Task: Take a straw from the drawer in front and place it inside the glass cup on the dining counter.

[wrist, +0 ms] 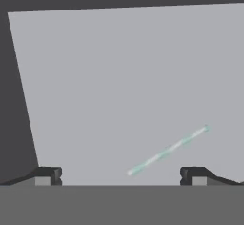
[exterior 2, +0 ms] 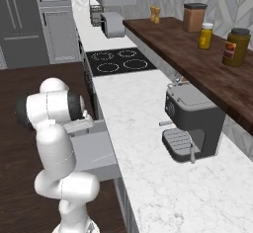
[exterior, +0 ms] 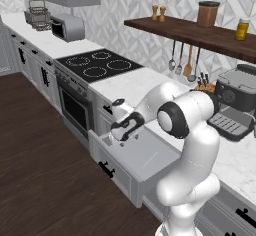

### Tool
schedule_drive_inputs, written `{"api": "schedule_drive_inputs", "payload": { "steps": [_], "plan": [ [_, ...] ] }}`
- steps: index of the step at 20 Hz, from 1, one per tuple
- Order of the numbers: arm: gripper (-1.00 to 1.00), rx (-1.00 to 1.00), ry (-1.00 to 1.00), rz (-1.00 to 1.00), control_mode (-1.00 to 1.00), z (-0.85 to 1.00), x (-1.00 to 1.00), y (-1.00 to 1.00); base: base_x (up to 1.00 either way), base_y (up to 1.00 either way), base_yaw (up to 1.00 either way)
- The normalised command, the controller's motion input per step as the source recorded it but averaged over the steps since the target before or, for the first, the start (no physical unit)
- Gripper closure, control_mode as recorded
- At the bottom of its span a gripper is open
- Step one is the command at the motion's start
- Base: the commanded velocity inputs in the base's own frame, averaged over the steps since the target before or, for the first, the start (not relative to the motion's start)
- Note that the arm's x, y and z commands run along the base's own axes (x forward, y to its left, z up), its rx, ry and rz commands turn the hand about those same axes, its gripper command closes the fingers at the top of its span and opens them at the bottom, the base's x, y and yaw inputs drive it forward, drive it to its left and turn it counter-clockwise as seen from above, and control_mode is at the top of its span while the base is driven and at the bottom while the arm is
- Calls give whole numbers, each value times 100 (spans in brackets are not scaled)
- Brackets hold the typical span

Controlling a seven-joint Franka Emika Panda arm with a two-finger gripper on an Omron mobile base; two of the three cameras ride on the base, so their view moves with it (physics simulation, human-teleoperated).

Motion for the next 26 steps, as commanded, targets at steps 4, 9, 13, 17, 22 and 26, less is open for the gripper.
{"api": "schedule_drive_inputs", "payload": {
  "steps": [4, 9, 13, 17, 22, 26],
  "plan": [
    [-100, 18, 15, 0, -100, -66, 16, 0, 0, 0, 0],
    [-100, 11, 2, 0, -100, -51, 0, 24, 0, 0, 0],
    [-100, 3, 0, 3, -100, -34, -21, 59, 0, 0, 0],
    [-100, 0, 0, 2, -100, -26, -27, 78, 0, 0, 0],
    [-100, 0, 0, 1, -100, 0, -29, 99, 0, 0, 0],
    [-100, 0, 0, -7, -100, 58, -18, 48, 0, 0, 0]
  ]
}}
